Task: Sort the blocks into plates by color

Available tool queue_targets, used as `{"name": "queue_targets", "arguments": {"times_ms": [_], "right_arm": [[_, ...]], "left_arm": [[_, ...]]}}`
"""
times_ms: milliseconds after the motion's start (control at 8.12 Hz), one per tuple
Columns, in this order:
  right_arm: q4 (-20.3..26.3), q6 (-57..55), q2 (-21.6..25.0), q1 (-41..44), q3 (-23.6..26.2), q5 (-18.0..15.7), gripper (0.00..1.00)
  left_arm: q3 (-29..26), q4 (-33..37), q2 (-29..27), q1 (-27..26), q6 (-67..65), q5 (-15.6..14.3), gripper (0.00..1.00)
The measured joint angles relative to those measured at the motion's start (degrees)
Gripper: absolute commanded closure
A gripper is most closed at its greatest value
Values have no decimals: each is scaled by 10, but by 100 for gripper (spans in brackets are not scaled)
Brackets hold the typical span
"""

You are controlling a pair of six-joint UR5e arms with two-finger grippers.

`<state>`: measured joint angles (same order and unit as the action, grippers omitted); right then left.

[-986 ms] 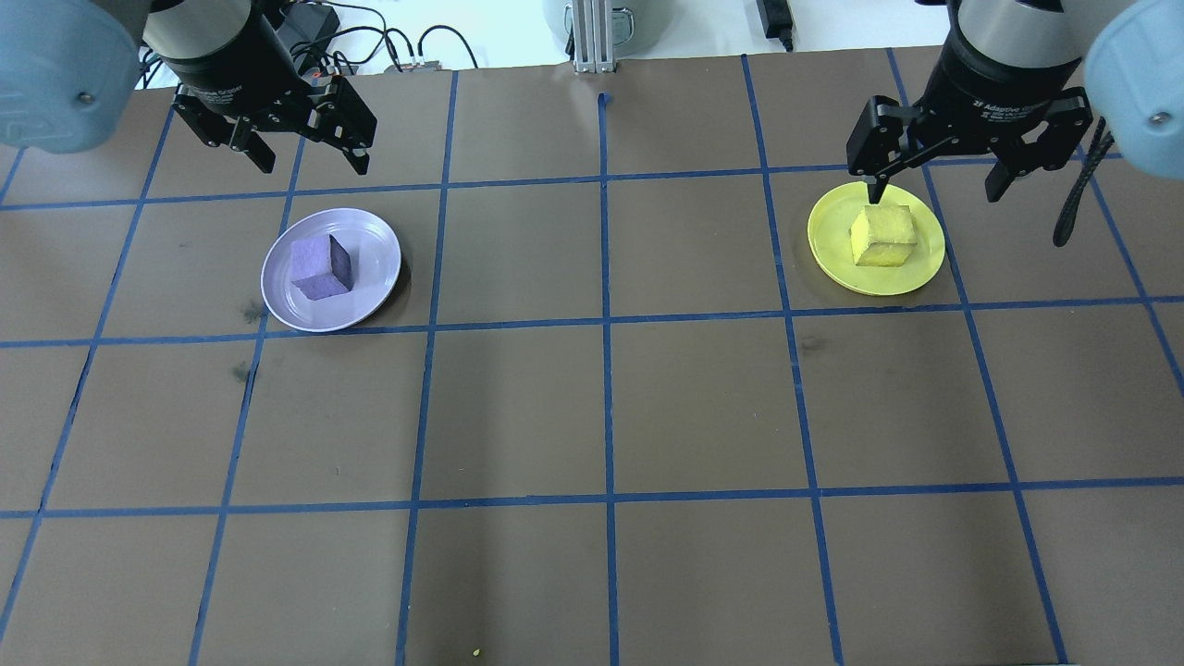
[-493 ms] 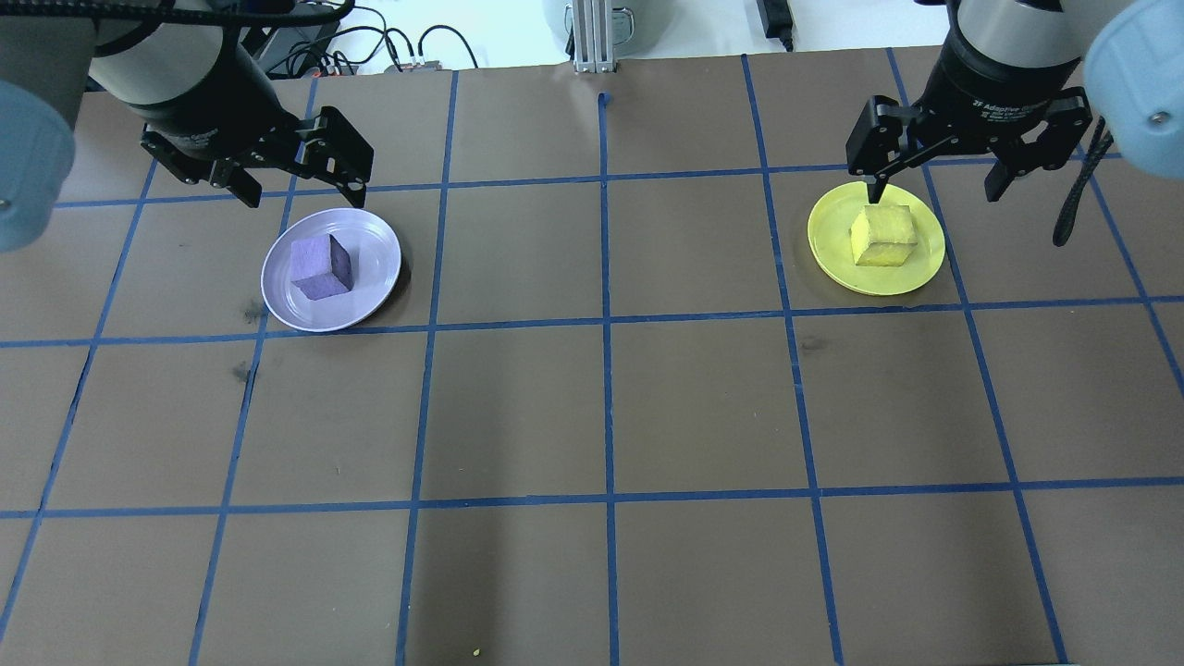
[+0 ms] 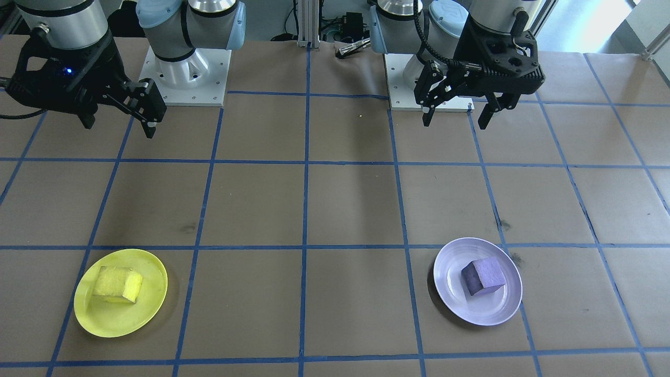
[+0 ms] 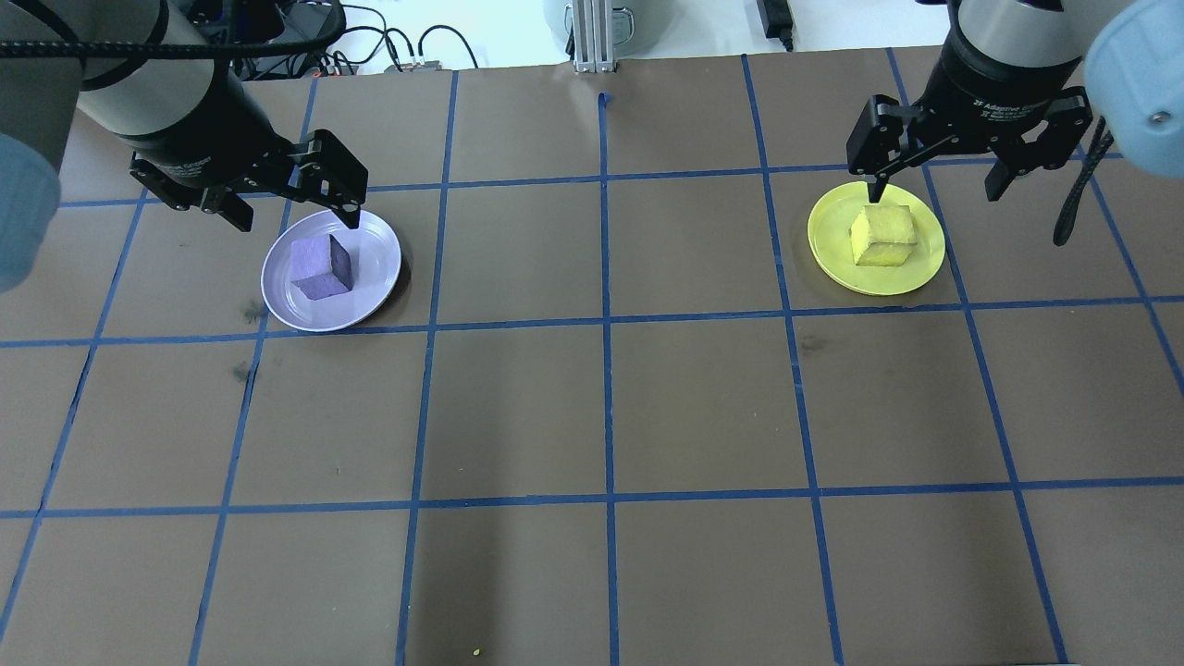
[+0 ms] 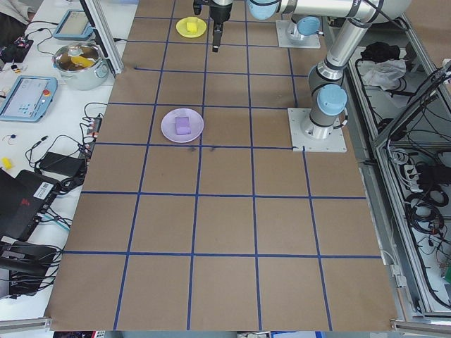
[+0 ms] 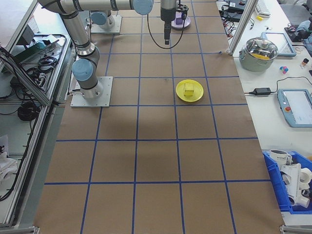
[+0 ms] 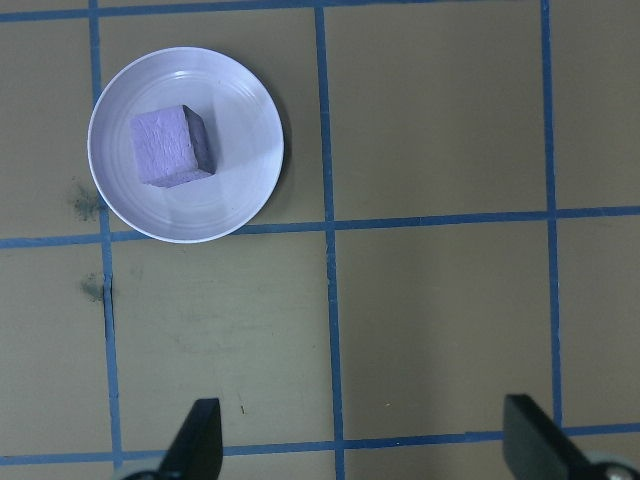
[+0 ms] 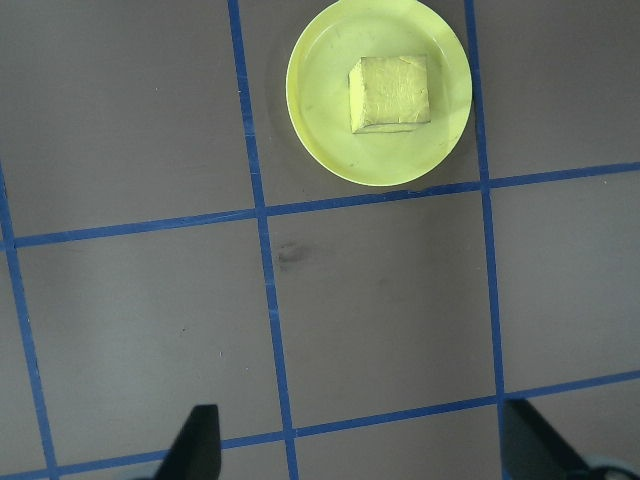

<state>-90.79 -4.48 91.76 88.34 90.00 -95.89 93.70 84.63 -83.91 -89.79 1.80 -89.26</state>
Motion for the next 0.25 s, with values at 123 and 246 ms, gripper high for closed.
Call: {"name": "queue_targets", "arguments": {"times_ms": [123, 246], "right_arm": [[0, 0, 0, 0, 0, 0, 0], [-1, 0, 0, 0, 0, 0, 0]], "left_arm": [[0, 0, 1, 0, 1, -1, 0], [1, 0, 2, 1, 1, -1, 0]]}}
